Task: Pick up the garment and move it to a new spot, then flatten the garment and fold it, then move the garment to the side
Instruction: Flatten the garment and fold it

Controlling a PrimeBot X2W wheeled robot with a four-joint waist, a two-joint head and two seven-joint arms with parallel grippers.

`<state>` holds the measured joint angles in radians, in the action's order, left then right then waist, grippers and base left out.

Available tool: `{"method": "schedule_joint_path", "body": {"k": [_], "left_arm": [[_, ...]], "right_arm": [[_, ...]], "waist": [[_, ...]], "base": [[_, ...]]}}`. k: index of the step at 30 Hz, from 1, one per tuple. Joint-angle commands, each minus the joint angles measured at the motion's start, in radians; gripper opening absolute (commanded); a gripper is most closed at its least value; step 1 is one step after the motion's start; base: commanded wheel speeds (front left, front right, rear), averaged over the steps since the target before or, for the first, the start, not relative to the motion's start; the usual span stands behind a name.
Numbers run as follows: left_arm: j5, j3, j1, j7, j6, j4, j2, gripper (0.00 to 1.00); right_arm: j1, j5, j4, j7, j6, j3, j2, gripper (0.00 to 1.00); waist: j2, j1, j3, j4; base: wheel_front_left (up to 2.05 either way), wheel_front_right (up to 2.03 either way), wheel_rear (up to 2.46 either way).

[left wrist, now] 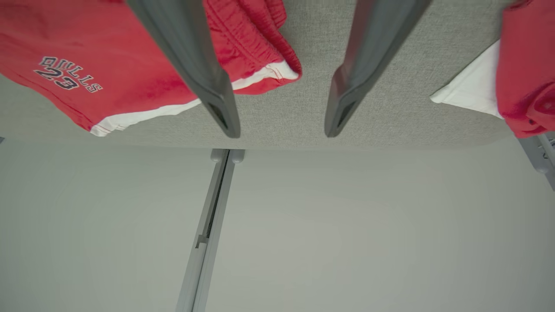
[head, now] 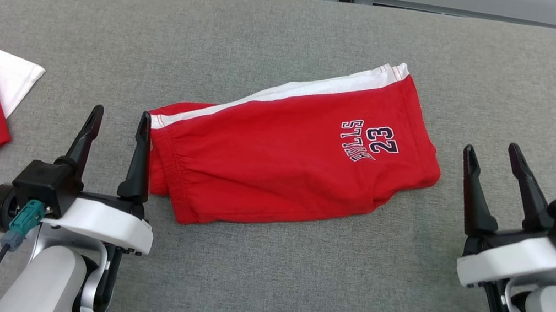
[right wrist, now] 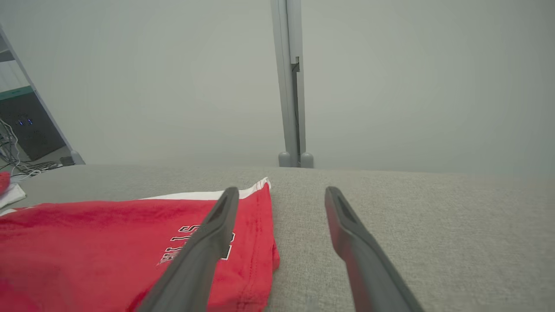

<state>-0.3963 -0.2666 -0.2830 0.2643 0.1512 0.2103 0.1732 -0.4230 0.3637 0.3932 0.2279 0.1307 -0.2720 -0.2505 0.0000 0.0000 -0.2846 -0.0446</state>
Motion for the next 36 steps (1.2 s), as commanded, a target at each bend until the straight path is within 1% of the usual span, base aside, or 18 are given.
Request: {"method": "schedule_joint_path", "body": {"k": [1, 5, 9, 16, 25, 36], "left_arm": [[0.014, 0.007, 0.02, 0.0, 0.009, -0.006, 0.007, 1.0], [0.023, 0.006, 0.059, 0.0, 0.02, -0.012, 0.01, 1.0], [0.034, 0.0, 0.094, 0.0, 0.026, -0.015, 0.014, 1.0], [0.035, -0.015, 0.114, -0.002, 0.029, -0.013, 0.017, 1.0], [0.027, -0.018, 0.106, -0.004, 0.031, -0.014, 0.021, 1.0], [0.022, -0.027, 0.083, -0.006, 0.031, -0.014, 0.022, 1.0]], "right_arm": [[0.054, -0.021, -0.044, -0.019, 0.0, 0.027, 0.011, 1.0], [0.157, -0.055, -0.141, -0.066, 0.0, 0.089, 0.042, 1.0], [0.23, -0.091, -0.232, -0.115, 0.0, 0.124, 0.068, 1.0], [0.294, -0.119, -0.323, -0.177, 0.0, 0.153, 0.092, 1.0], [0.311, -0.135, -0.363, -0.206, 0.0, 0.164, 0.104, 1.0], [0.302, -0.131, -0.354, -0.217, 0.0, 0.171, 0.105, 1.0]], "waist": [[0.0, 0.0, 0.016, 0.009], [0.0, 0.0, 0.036, 0.019], [0.0, 0.0, 0.051, 0.028], [0.0, 0.0, 0.062, 0.028], [0.0, 0.0, 0.055, 0.031], [0.0, 0.0, 0.037, 0.022]], "base": [[0.0, 0.0, 0.0], [0.0, 0.0, 0.0], [0.0, 0.0, 0.0], [0.0, 0.0, 0.0], [0.0, 0.0, 0.0], [0.0, 0.0, 0.0]]}}
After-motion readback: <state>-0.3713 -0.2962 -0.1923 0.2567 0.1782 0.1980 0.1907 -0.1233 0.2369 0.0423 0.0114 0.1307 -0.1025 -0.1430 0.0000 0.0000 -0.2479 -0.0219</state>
